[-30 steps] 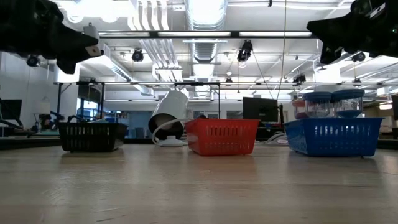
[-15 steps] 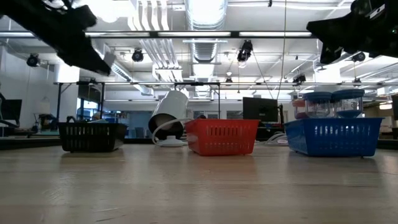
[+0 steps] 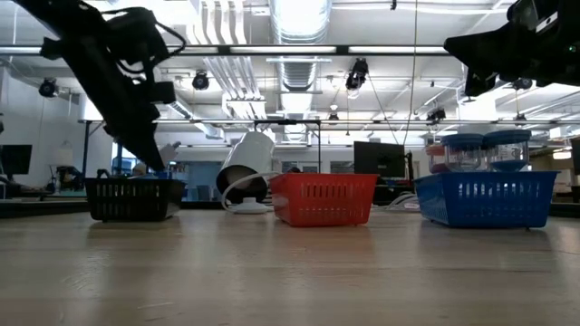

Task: Pick & Place Office items
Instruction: Put the white charger adapter into the black bin

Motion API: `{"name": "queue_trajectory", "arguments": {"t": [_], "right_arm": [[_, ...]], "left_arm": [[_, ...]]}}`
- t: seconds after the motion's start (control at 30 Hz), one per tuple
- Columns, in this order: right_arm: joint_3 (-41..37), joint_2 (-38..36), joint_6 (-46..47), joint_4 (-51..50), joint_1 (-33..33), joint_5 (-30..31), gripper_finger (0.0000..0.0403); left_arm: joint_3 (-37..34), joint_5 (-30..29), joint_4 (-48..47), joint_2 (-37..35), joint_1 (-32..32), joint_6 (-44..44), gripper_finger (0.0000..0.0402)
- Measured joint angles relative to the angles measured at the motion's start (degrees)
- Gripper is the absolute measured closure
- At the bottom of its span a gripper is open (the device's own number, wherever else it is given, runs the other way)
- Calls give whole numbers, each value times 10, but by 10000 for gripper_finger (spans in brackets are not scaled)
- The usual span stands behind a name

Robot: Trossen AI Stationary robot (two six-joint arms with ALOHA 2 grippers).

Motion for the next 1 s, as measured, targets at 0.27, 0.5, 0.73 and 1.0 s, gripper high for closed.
{"name": "queue_trajectory", "arguments": {"t": [0.27, 0.5, 0.73, 1.0], "right_arm": [[0, 0, 0, 0, 0, 0, 390], [0, 0, 0, 0, 0, 0, 390], [0, 0, 0, 1, 0, 0, 390], [0, 0, 0, 1, 0, 0, 390]], "left_arm": [[-9, 60, 0, 33, 51, 3, 262], [-10, 60, 0, 61, 53, 3, 262], [-8, 57, 2, 84, 53, 3, 202], [-4, 51, -2, 59, 53, 13, 153]]}}
